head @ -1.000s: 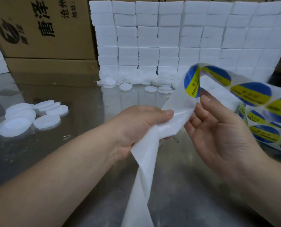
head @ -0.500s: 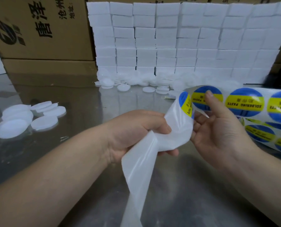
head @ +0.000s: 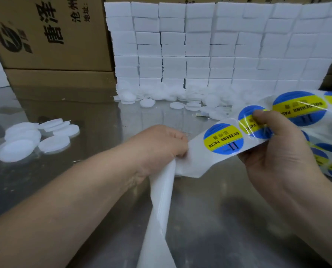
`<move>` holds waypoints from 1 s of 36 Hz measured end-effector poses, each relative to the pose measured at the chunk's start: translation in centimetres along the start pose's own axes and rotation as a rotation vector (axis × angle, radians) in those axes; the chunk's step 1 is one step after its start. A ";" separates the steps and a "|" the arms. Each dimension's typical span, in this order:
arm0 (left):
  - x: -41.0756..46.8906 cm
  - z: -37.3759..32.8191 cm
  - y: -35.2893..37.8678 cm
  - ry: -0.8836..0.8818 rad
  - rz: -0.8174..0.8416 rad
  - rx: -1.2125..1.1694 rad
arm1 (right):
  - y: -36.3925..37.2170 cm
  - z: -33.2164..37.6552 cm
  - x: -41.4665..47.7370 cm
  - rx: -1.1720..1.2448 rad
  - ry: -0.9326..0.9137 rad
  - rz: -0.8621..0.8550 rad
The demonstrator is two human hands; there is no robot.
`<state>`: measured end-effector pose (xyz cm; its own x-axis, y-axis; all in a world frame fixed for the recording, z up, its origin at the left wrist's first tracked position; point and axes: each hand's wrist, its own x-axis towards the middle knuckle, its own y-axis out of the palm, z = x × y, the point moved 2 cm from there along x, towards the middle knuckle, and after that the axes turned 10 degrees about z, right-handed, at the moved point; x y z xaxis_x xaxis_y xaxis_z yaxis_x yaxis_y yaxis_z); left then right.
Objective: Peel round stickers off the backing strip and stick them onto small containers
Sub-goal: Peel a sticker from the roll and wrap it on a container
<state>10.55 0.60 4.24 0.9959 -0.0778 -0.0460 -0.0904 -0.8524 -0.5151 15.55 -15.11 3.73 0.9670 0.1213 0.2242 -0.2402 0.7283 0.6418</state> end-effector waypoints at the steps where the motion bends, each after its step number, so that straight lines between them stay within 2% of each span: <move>1: 0.0 0.0 -0.1 -0.016 -0.022 0.040 | 0.0 0.1 0.0 0.020 -0.005 0.005; 3: 0.0 0.0 0.0 -0.027 -0.021 0.059 | 0.1 0.2 0.0 0.038 -0.020 0.028; 6: -0.1 -0.2 0.0 -0.009 -0.002 -0.034 | 0.2 0.3 -0.1 0.009 -0.051 0.059; 11: -0.5 -0.6 0.4 0.169 0.084 -0.255 | 0.2 0.3 -0.1 -0.071 -0.067 0.061; 17: -0.5 -0.6 0.8 0.172 0.040 -0.239 | 0.4 0.1 -0.4 0.074 -0.047 0.104; 19: -0.3 -0.5 0.8 0.144 0.008 -0.412 | 0.7 -0.2 -0.7 0.138 -0.025 0.193; 21: -0.2 -0.8 0.7 0.119 0.022 -0.695 | 0.9 -0.7 -0.9 0.146 0.064 0.247; 23: -0.1 -1.0 0.6 0.099 0.040 -0.895 | 1.1 -1.5 -1.2 0.051 0.161 0.312; 24: 0.0 -0.9 0.6 0.092 0.033 -0.919 | 1.2 -2.0 -1.4 -0.013 0.210 0.343; 26: 0.3 -0.5 0.9 0.098 -0.026 -0.841 | 1.5 -2.9 -1.8 -0.134 0.274 0.442; 29: 0.3 -0.1 1.4 0.122 -0.107 -0.627 | 1.8 -3.2 -2.5 -0.272 0.171 0.542; 32: 0.5 0.2 1.6 0.101 -0.145 -0.377 | 1.2 -2.9 -2.4 -0.477 0.037 0.415; 34: 0.5 0.3 1.6 0.100 -0.147 -0.316 | 0.7 -2.8 -2.2 -0.550 -0.006 0.324; 36: 0.5 0.3 1.8 0.086 -0.124 -0.357 | 0.9 -3.0 -2.4 -0.536 -0.007 0.406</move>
<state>10.86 -0.83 3.03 0.9970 0.0070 0.0773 0.0209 -0.9833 -0.1809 13.27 -12.69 1.58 0.8078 0.4533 0.3768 -0.5075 0.8600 0.0534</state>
